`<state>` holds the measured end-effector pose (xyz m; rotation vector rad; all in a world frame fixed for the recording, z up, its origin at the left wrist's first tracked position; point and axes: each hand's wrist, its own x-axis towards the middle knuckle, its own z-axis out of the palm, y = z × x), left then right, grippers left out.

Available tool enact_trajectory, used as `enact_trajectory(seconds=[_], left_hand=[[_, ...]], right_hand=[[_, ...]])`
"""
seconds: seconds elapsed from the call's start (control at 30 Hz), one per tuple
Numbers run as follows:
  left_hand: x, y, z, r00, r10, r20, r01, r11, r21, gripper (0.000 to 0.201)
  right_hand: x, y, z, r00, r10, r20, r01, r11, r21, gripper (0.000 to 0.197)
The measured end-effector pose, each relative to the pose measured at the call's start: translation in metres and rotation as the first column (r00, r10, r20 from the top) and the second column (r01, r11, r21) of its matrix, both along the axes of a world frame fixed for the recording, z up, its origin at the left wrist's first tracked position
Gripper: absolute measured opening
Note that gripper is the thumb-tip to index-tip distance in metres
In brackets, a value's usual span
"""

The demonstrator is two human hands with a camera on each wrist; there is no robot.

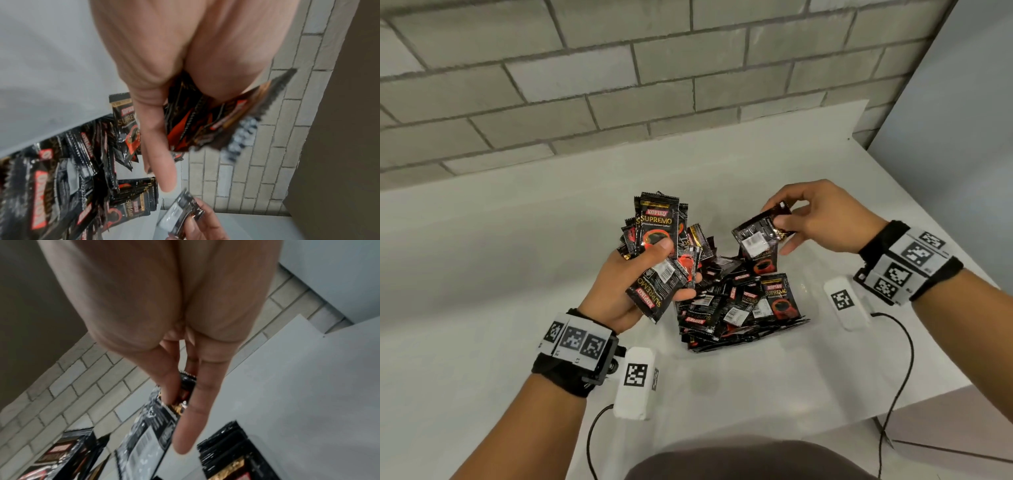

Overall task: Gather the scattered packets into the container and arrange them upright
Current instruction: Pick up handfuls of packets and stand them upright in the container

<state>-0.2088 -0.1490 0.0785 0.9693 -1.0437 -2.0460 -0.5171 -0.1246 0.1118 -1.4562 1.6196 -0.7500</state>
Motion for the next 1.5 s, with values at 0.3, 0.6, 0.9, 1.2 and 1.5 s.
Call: enact_trajectory(seconds=[0.3,0.6,0.9,1.2,1.5], left_hand=[[-0.001,0.001,-0.005,0.999,0.01,0.05,-0.01,1.0,-0.008,0.039],[-0.001,0.001,-0.007,0.997,0.004,0.08,-0.003,1.0,-0.011,0.038],[0.001,0.0,-0.01,0.995,-0.003,0.102,0.005,1.0,-0.015,0.038],[-0.001,-0.001,-0.01,0.993,-0.016,0.115,0.018,1.0,-0.017,0.039],[-0.001,0.002,-0.012,0.99,-0.035,0.137,0.036,0.999,-0.004,0.039]], right_hand=[[-0.013,0.0,-0.004,0.988,-0.025,-0.15,-0.003,0.984,-0.18,0.022],[-0.014,0.006,0.0,0.999,0.009,-0.035,-0.014,0.989,-0.148,0.017],[-0.02,-0.006,-0.003,0.966,0.085,-0.243,-0.104,0.992,-0.066,0.04],[-0.011,-0.025,-0.023,0.798,0.17,-0.579,-0.186,0.982,0.032,0.014],[0.003,-0.026,-0.052,0.712,0.092,-0.696,-0.114,0.993,0.016,0.033]])
